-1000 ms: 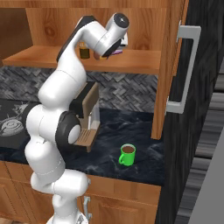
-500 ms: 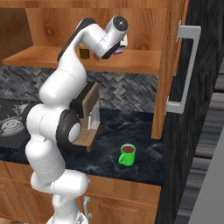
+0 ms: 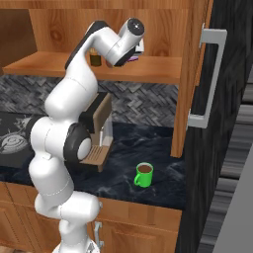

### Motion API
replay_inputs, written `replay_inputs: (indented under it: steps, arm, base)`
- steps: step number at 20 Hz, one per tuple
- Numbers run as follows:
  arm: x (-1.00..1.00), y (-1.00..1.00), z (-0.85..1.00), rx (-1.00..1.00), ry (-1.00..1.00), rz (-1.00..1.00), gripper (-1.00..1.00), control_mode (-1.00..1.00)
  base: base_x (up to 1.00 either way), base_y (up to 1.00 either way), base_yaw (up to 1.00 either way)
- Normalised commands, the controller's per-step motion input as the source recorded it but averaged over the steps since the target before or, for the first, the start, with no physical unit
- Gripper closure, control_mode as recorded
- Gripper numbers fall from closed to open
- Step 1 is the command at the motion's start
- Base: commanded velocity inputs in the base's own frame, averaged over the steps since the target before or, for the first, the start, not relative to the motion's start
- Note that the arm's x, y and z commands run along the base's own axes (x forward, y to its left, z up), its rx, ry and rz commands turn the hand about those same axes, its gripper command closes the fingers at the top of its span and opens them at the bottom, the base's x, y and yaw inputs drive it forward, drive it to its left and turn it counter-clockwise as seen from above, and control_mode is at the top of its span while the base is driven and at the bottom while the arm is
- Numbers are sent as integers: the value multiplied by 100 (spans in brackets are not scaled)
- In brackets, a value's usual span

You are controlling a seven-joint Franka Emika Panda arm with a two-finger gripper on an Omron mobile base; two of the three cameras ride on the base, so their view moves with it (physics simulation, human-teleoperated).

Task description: Pick the cinnamon and honey bottle from the cabinet and place them next to the mug.

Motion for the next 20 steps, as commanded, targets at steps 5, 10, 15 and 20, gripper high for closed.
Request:
replay_inputs:
  steps: [5, 10, 15, 20]
  arm:
    - [19, 0, 0, 0, 0, 0, -100, -100]
    - [15, 0, 0, 0, 0, 0, -100, -100]
    - [1, 0, 0, 0, 0, 0, -100, -100]
    - [-5, 2, 0, 0, 0, 0, -100, -100]
  base:
    - [0, 0, 0]
    - [0, 0, 0]
    - [0, 0, 0]
    - [0, 0, 0]
